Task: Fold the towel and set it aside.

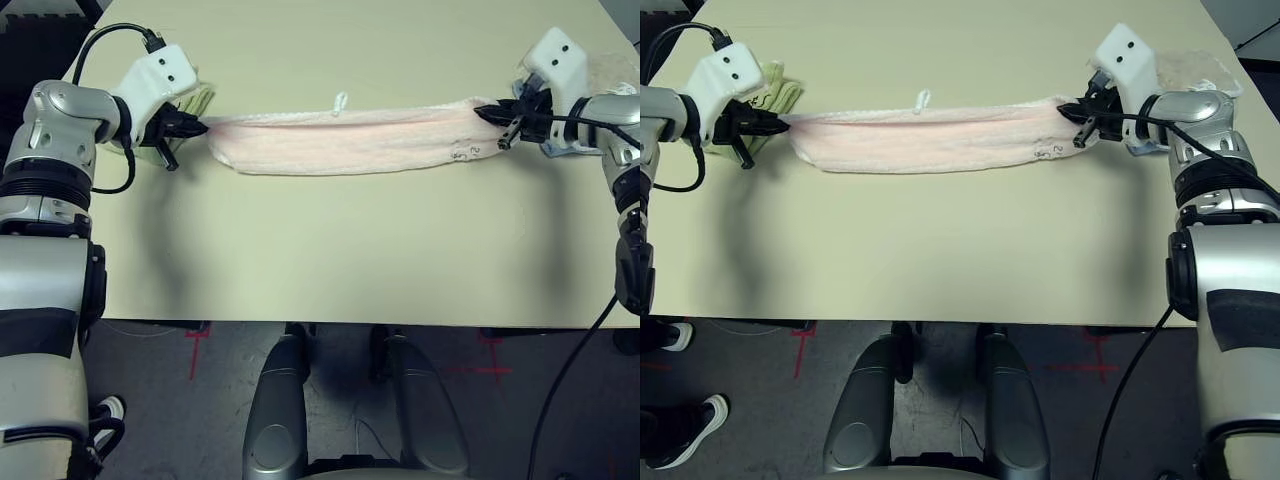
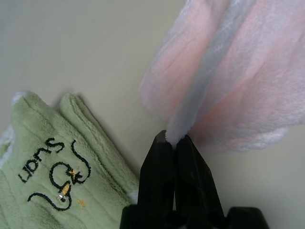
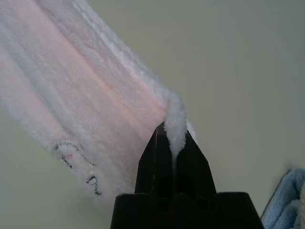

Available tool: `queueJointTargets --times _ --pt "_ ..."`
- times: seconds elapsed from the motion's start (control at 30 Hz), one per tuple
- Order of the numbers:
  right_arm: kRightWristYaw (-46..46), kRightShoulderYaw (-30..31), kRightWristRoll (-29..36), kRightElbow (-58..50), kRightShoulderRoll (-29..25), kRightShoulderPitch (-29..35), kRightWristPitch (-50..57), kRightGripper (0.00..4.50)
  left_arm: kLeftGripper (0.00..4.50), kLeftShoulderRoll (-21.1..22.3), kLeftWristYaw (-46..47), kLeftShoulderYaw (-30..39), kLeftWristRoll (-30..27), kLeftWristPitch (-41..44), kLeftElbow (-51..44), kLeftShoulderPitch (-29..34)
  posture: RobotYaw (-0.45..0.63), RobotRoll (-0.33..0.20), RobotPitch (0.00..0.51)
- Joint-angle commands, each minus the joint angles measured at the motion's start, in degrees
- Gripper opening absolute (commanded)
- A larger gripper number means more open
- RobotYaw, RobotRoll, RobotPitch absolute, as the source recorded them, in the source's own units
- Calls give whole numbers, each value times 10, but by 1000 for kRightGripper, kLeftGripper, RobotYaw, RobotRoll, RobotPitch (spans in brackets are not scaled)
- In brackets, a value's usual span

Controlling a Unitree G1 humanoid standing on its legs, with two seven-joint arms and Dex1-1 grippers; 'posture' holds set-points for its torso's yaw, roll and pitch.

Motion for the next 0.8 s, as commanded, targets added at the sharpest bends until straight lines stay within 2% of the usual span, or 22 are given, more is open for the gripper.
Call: queueJointTargets --times 0.03,0.2,0.33,0.5,0.6,0.63,0.8 --pt "-34 8 -22 10 -11 8 12 0 31 8 13 -2 22 3 22 -3 44 0 285" --pt "-46 10 -31 11 -6 13 18 0 31 -1 48 -1 33 -7 32 -6 46 0 286" --pt "-59 4 -32 11 -3 18 21 1167 1117 -11 87 5 33 -21 38 -6 42 0 285" --pt "-73 -13 -18 7 -2 24 29 3032 3037 -16 105 18 27 -30 40 -7 33 0 281" --pt "-76 -56 24 5 2 22 34 4150 4206 -14 107 33 17 -26 31 -13 32 0 278" --pt "-80 -70 37 5 2 22 32 4453 4475 -13 107 40 12 -23 27 -16 33 0 278" --pt "-43 -160 131 -6 13 17 33 4453 4475 -6 74 83 -23 10 -6 -19 35 0 276"
